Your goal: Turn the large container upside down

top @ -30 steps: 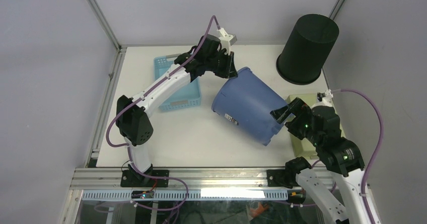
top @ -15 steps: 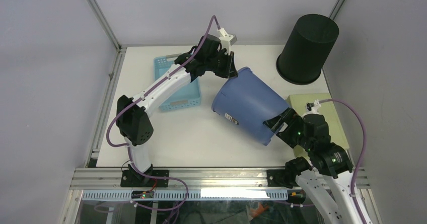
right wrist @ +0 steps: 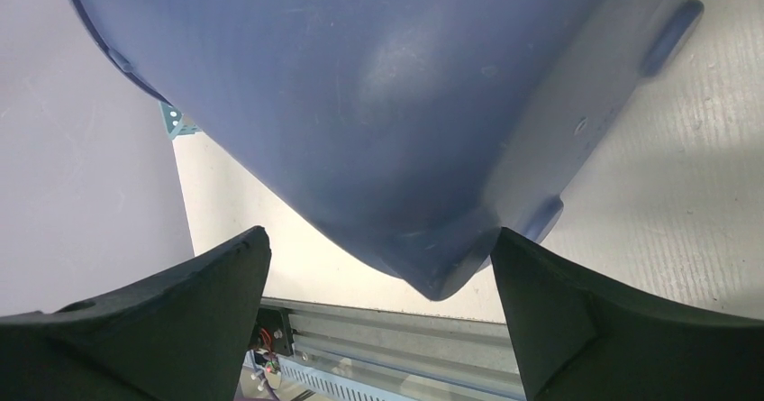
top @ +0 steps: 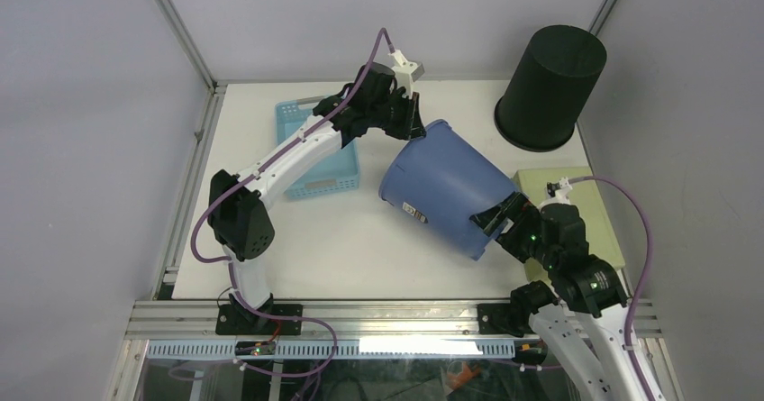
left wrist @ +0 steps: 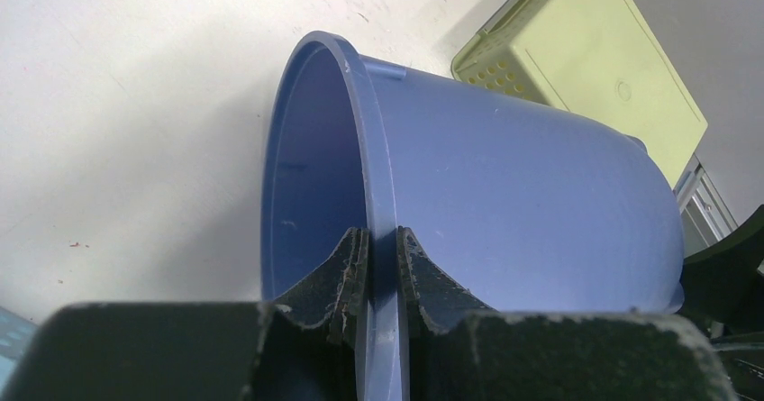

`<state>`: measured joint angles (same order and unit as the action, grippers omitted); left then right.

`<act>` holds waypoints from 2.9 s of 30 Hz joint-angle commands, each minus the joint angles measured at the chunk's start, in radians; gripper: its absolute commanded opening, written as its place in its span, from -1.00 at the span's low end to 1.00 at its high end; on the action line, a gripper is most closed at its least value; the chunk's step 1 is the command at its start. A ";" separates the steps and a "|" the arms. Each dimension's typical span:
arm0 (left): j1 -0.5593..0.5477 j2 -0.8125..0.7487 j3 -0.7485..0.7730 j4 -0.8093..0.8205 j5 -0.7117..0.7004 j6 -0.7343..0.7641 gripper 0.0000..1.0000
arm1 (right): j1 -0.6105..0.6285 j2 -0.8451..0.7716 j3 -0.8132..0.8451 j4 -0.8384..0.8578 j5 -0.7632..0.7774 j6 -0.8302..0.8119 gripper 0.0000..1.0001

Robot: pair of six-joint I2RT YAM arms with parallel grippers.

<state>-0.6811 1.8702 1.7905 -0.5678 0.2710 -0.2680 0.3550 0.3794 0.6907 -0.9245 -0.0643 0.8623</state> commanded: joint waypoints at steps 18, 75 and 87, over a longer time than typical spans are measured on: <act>0.005 0.052 -0.071 -0.173 -0.066 0.089 -1.00 | -0.004 0.007 0.070 0.164 -0.045 -0.062 0.93; 0.161 0.417 0.344 0.049 0.173 -0.117 -0.49 | -0.004 0.846 0.740 0.536 -0.218 -0.196 0.93; 0.199 0.144 0.382 -0.039 -0.072 -0.040 0.61 | 0.092 0.460 0.452 0.243 -0.383 -0.379 0.93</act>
<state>-0.5083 2.2242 2.1487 -0.6186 0.3077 -0.3454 0.3752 0.9031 1.2766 -0.6029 -0.3603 0.5236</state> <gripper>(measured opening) 0.769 0.963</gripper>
